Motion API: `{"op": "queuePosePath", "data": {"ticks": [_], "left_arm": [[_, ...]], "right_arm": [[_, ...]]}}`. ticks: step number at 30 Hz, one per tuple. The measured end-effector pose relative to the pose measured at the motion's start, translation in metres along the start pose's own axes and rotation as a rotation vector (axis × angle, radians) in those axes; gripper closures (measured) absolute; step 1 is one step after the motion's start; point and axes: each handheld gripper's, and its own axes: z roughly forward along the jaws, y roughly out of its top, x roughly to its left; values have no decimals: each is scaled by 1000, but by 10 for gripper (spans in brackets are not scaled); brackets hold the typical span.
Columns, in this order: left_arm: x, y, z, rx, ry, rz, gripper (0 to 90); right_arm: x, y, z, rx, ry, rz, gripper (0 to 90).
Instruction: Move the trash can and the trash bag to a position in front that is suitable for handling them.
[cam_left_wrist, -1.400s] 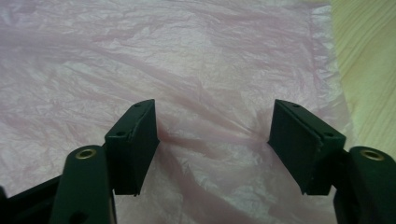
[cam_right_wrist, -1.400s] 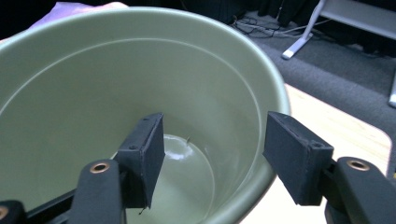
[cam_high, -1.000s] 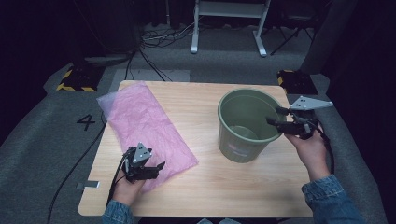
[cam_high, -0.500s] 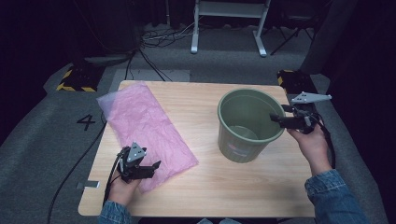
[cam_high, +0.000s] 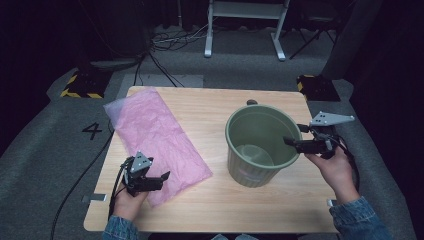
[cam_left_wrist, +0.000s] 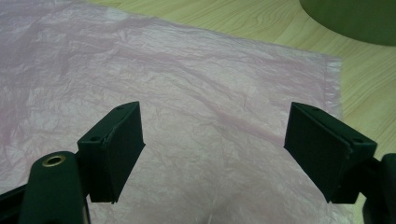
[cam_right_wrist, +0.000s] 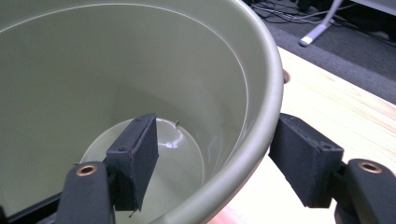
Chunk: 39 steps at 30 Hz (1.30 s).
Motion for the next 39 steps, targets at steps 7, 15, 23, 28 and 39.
{"op": "queuePosePath", "data": {"ticks": [7,15,23,28,39], "left_arm": [[-2,2,-1,-6,-5,7,193],[-1,2,-1,-4,-14,6,194],[-1,2,1,-3,-23,-4,201],[-3,3,2,3,-24,2,203],[1,1,1,8,-13,-12,211]], "right_arm": [[31,-2,-5,0,31,-46,315],[61,-2,-11,8,93,-89,318],[88,-9,-21,8,171,-78,319],[99,-9,-25,5,210,-106,381],[94,9,-36,-86,182,-118,396]]}}
